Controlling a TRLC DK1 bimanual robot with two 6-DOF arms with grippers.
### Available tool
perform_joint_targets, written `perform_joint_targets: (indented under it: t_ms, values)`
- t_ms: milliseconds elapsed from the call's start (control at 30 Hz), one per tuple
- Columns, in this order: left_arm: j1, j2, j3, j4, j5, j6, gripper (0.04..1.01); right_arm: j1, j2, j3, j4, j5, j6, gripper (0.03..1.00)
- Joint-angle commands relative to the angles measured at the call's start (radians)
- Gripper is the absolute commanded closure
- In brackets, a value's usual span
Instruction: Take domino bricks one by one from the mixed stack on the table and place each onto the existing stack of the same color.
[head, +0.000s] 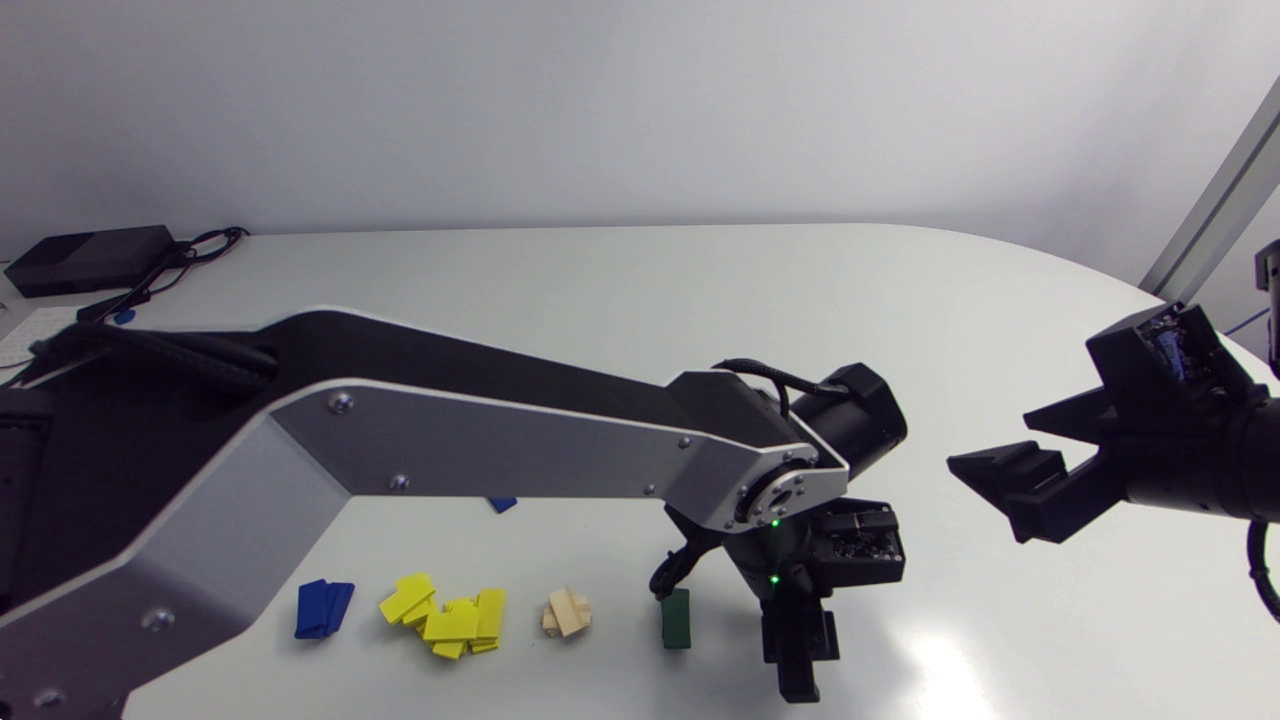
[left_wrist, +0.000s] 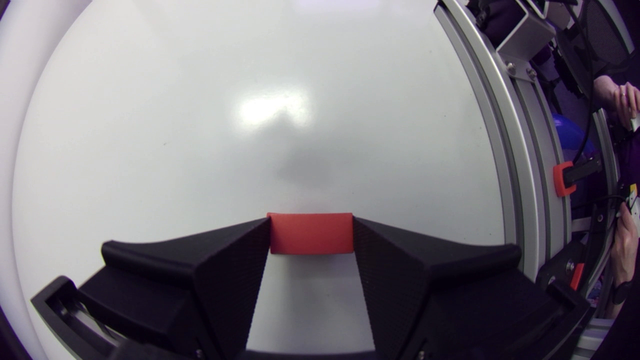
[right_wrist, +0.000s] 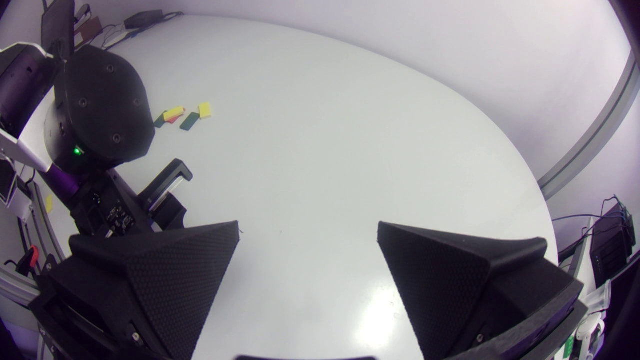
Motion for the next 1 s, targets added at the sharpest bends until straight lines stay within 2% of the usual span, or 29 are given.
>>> perform_joint_targets:
  t_ms: [0, 333, 967]
  values:
    - [0.004, 0.029, 0.031, -0.017, -0.006, -0.023, 0.559, -0.009, -0.006, -0.02, -0.006, -0.008, -0.015, 0.066]
    - [0.008, 0.043, 0.056, -0.039, -0.006, -0.042, 0.559, -0.006, -0.005, -0.021, -0.002, -0.012, -0.017, 0.066]
    - [0.017, 0.044, 0.053, -0.039, -0.005, -0.055, 0.557, -0.001, -0.006, -0.017, 0.004, -0.018, -0.02, 0.066]
